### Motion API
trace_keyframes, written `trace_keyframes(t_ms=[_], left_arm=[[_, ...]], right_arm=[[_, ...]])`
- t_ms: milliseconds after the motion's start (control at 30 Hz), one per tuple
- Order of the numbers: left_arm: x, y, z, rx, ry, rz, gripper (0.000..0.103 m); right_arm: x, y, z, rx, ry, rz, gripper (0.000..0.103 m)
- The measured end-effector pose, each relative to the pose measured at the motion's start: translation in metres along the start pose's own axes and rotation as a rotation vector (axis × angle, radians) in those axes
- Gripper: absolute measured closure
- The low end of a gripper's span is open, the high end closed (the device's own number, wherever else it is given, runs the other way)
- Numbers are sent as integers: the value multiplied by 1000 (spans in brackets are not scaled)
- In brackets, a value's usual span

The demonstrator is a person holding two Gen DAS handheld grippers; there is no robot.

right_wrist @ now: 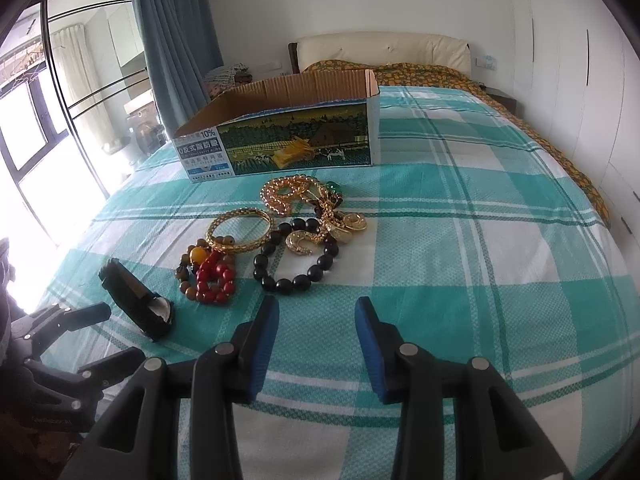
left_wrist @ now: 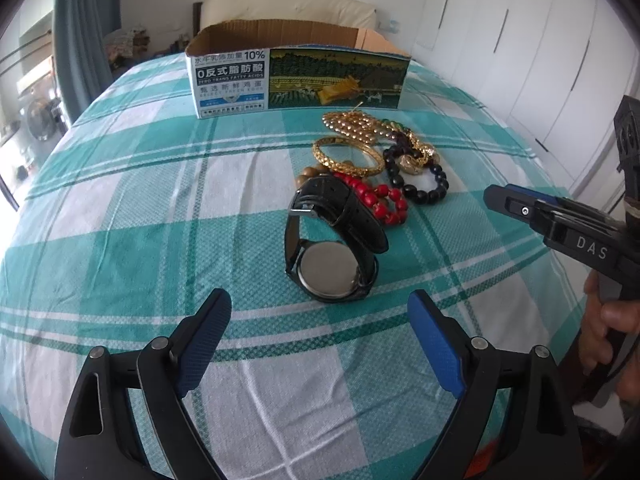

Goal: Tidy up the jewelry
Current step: 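Grasp the black watch with the left tool while the right tool grasps gold earrings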

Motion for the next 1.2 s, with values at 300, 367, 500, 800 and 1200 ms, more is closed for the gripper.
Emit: trace_keyframes(t_ms=[300,367,500,800,1200], left_arm=[[13,-12,0,-1,-7,-6,11],[18,-13,2,-8,-15,5,11],[25,-15,8,-19,-37,18,11],[28,-18,10,9,-39,6,43],[28,-19,10,19,-46,-11,49]], right_arm=[[3,-2,7,0,-43,15,63],[3,-1,7,-1,-43,17,63],[3,-1,2,2,-31,19,63],[33,-18,-1,-17,-20,47,63],[94,-53,1,22,-38,118,63]])
Point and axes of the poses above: each gripper's, at about its wrist camera, not at the fingertips, and x roughly the way its jaws point, z to its left, y to its underside, the point moved 7 cm from there along x, roughly the way its jaws point, and after that the axes turned 12 degrees about y, right-handed, at the moved point
